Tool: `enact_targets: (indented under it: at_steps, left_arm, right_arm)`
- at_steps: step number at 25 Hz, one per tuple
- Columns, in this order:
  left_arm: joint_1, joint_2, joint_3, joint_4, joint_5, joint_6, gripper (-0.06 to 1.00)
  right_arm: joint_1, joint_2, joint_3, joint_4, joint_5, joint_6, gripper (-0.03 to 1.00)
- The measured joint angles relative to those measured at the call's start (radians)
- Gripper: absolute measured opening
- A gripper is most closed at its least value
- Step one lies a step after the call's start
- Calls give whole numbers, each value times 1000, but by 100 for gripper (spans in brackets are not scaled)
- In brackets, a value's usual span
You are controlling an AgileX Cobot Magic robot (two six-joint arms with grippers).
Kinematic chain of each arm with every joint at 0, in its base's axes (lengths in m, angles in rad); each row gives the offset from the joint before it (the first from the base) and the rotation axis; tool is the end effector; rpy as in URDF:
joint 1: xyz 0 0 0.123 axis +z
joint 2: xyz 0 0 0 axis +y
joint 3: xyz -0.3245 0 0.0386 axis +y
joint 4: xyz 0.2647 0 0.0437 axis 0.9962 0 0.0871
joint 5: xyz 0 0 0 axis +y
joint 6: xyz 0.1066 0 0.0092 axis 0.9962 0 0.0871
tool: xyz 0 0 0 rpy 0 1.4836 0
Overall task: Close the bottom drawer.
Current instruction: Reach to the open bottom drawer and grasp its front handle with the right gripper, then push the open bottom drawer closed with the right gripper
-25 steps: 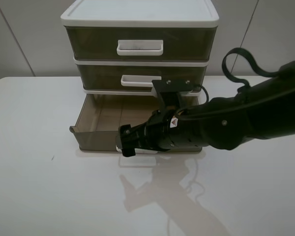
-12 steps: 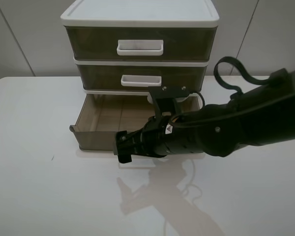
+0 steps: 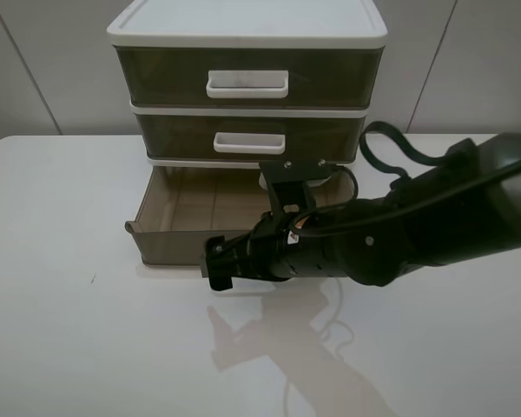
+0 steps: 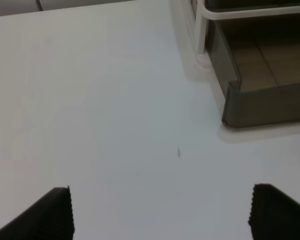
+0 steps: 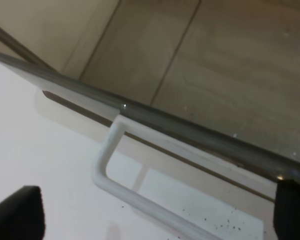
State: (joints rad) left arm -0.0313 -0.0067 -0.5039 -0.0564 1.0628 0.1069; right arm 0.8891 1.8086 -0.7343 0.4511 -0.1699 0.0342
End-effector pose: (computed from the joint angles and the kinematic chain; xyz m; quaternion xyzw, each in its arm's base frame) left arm -0.0198 -0.0047 0.2789 0.0600 0.8486 -0.0083 0.5256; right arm 0.2267 0.2669 0.1383 -0.1765 0.9155 0.2009 0.3006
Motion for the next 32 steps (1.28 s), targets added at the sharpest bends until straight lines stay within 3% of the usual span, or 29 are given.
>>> enact_targets:
  at_steps: [8, 12, 22, 32]
  left_arm:
    - [0, 0, 0, 0, 0, 0, 72]
    - [0, 0, 0, 0, 0, 0, 72]
    - [0, 0, 0, 0, 0, 0, 72]
    - [0, 0, 0, 0, 0, 0, 72]
  right_arm:
    - [0, 0, 0, -1, -26, 0, 33]
    - [0, 0, 0, -1, -56, 0, 19]
    - [0, 1, 0, -1, -103, -3, 3]
    - [0, 2, 2, -3, -100, -10, 2]
